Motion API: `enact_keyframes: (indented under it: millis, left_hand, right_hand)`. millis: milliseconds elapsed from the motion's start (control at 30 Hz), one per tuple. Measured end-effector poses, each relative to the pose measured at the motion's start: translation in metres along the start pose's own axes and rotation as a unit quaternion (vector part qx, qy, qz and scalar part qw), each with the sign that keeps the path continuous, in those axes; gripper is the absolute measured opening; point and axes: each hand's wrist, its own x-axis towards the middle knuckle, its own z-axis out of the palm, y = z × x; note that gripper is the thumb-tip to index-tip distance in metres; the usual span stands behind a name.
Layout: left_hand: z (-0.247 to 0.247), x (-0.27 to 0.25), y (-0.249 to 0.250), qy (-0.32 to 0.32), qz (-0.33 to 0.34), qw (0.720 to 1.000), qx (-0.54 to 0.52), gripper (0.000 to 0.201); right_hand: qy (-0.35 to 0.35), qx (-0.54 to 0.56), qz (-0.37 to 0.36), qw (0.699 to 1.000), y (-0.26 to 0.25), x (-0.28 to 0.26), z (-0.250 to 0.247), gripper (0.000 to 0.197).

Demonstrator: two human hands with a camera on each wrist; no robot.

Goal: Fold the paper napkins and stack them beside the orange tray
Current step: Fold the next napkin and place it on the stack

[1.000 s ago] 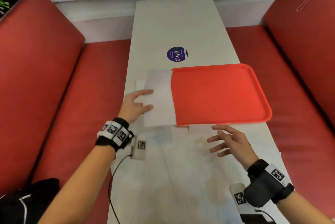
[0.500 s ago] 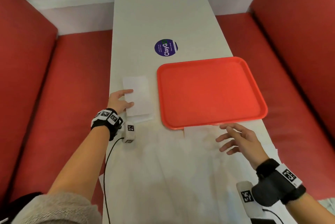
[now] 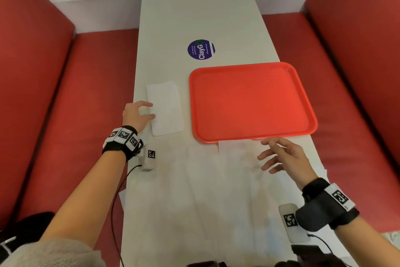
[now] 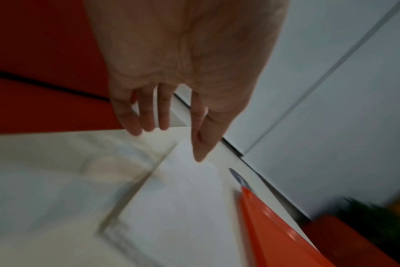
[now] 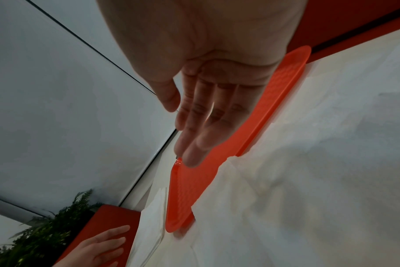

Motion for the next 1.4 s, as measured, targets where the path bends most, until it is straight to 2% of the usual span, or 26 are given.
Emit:
enact_keyframes:
  millis: [67, 133, 233, 333, 433, 533, 567, 633, 767, 900, 933, 1000, 1100, 1200, 1267, 1333, 1400]
  left_hand:
    - [0.002, -0.029, 0.003, -0.001, 0.050, 0.998, 0.029, 0.024]
    - [0.010, -0.065, 0.003, -0.045, 0.087, 0.994, 0.039, 0.014]
    - [0.033, -0.114, -0.004, -0.121, 0.095, 0.985, 0.077, 0.004]
    - [0.056, -0.156, -0.008, -0.155, 0.072, 0.981, 0.087, 0.010]
    - [0.077, -0.192, -0.005, -0.170, 0.086, 0.980, 0.060, 0.018]
    - [0.101, -0.217, -0.001, -0.211, 0.116, 0.968, 0.071, 0.023]
    - [0.107, -0.221, -0.001, -0.219, 0.115, 0.966, 0.072, 0.025]
    - [0.116, -0.226, -0.003, -0.224, 0.104, 0.966, 0.079, 0.029]
    - [0.121, -0.228, -0.004, -0.205, 0.075, 0.975, 0.051, 0.032]
    - [0.118, -0.223, 0.000, -0.185, -0.012, 0.982, -0.040, 0.050]
    - [0.116, -0.222, 0.002, -0.178, -0.042, 0.979, -0.085, 0.057]
    - [0.109, -0.220, 0.007, -0.169, -0.076, 0.970, -0.158, 0.060]
    - [0.098, -0.219, 0.010, -0.164, -0.057, 0.973, -0.152, 0.034]
    - [0.081, -0.220, 0.015, -0.123, -0.008, 0.987, -0.098, 0.021]
    - [0.064, -0.222, 0.026, -0.125, 0.020, 0.984, -0.126, 0.005]
    - [0.044, -0.225, 0.040, -0.168, 0.030, 0.961, -0.217, 0.013]
    - [0.021, -0.227, 0.056, -0.220, 0.019, 0.917, -0.332, 0.019]
  right_hand:
    - [0.000, -0.006, 0.000, 1.000, 0.006, -0.004, -0.002, 0.019]
    - [-0.011, -0.017, 0.003, 1.000, 0.013, -0.008, -0.001, 0.016]
    - [-0.041, -0.040, 0.005, 0.998, 0.025, -0.013, 0.009, 0.013]
    - [-0.074, -0.057, -0.002, 0.996, 0.029, -0.019, 0.024, 0.011]
    - [-0.110, -0.092, -0.004, 0.990, 0.037, -0.022, 0.040, 0.008]
    - [-0.132, -0.198, 0.003, 0.971, 0.059, -0.017, 0.055, 0.006]
    - [-0.138, -0.249, -0.001, 0.959, 0.067, -0.015, 0.059, 0.013]
    - [-0.148, -0.309, -0.015, 0.939, 0.075, -0.013, 0.067, 0.029]
    - [-0.161, -0.276, -0.012, 0.947, 0.078, -0.010, 0.079, 0.048]
    - [-0.199, -0.266, -0.024, 0.943, 0.075, -0.011, 0.088, 0.068]
    - [-0.220, -0.266, -0.042, 0.938, 0.073, -0.013, 0.091, 0.069]
    - [-0.269, -0.270, -0.074, 0.922, 0.065, -0.020, 0.099, 0.057]
    - [-0.319, -0.244, -0.076, 0.913, 0.056, -0.030, 0.106, 0.044]
    - [-0.294, -0.211, -0.092, 0.928, 0.052, -0.030, 0.104, 0.036]
    - [-0.246, -0.175, -0.092, 0.949, 0.048, -0.026, 0.098, 0.031]
    - [-0.203, -0.130, -0.088, 0.967, 0.046, -0.021, 0.092, 0.024]
    - [-0.178, -0.104, -0.091, 0.974, 0.041, -0.019, 0.087, 0.019]
